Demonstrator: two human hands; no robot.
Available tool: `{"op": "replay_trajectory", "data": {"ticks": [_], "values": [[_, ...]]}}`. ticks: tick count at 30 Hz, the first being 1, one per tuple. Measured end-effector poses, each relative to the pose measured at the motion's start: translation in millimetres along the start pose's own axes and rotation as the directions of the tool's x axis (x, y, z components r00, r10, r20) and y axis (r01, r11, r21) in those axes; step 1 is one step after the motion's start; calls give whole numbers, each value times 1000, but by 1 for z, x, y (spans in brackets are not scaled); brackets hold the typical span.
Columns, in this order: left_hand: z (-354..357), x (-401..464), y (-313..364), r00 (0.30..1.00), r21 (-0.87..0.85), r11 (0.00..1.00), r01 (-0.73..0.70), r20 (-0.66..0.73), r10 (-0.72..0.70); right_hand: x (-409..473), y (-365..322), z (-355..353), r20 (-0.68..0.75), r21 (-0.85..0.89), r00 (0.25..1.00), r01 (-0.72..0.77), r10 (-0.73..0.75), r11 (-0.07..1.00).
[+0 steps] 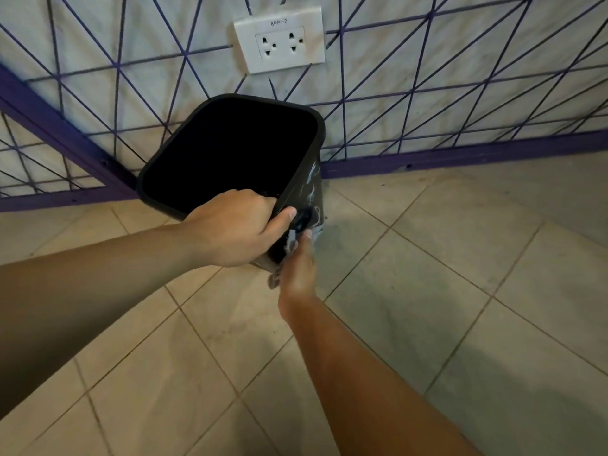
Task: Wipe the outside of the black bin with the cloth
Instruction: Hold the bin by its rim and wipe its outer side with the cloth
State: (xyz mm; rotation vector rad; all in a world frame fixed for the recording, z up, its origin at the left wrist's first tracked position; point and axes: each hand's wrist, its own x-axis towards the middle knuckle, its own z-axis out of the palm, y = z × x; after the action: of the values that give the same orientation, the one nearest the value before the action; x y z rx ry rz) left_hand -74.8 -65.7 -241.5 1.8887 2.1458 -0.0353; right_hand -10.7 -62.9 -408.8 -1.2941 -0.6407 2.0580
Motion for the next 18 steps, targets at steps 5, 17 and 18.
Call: {"op": "replay_trajectory", "data": {"ticks": [5,17,18], "values": [[4,6,0,999,-15,1000,1,-41,-2,36,30,19,36,199,999,-42,35,979],[6,14,0,994,-143,988,-50,-104,35,-9,-19,26,42,90,978,198,-202,976],[6,15,0,993,-147,988,-56,-113,40,-6,-19,25,28,83,973,225,-228,971]]}}
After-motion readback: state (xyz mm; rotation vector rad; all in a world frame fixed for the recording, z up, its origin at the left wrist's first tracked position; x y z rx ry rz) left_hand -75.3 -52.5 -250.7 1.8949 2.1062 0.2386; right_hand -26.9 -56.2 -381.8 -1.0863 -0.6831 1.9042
